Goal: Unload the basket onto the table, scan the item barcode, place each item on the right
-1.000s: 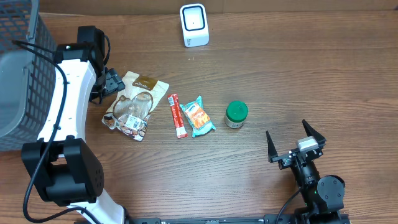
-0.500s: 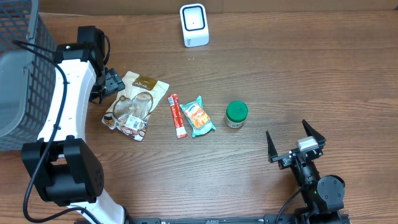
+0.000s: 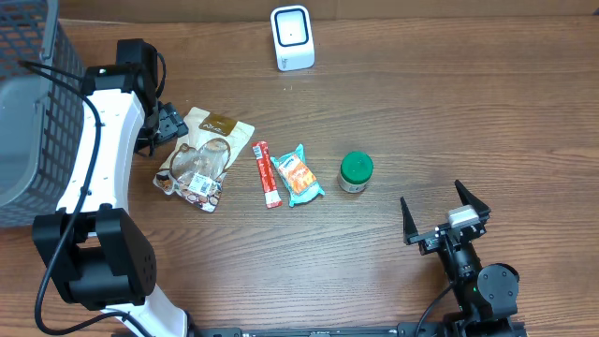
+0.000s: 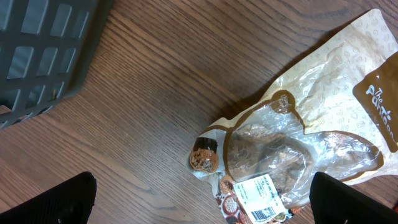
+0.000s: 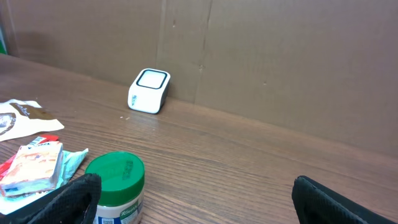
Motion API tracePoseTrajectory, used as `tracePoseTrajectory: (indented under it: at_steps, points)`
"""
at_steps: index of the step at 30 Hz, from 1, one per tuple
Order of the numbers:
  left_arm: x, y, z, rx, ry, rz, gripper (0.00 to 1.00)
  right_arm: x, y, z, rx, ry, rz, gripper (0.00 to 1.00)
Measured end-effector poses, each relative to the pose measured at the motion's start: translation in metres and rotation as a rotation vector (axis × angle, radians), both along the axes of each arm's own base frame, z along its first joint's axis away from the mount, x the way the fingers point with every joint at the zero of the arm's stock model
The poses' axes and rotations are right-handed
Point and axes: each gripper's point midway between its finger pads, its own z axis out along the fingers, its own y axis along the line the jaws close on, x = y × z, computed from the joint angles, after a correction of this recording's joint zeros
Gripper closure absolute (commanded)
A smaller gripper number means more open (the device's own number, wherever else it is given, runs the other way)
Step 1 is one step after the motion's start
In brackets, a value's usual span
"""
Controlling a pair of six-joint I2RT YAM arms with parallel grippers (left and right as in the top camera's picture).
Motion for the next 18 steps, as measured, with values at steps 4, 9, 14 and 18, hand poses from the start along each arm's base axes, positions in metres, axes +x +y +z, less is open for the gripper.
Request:
tracePoseTrajectory:
  at_steps: [4, 9, 14, 18]
  points:
    - [0.0000, 0.0000, 0.0000, 0.000, 0.000, 0.000, 0.00, 0.0000, -0.0001, -0.0001, 0.000, 0.000, 0.000, 0.00]
    - [0.0000, 0.0000, 0.0000, 0.000, 0.000, 0.000, 0.00, 0.0000, 0.0001, -0.0001, 0.000, 0.000, 0.001, 0.00]
    - [0.0000, 0.0001, 0.0000, 0.000, 0.000, 0.000, 0.00, -0.0003, 0.0010, 0.0046, 0.112, 0.012, 0.005, 0.00]
    - [0.0000, 0.0000, 0.0000, 0.000, 0.000, 0.000, 0.00, -0.0010, 0.0037, 0.0062, 0.177, 0.024, 0.022, 0.00]
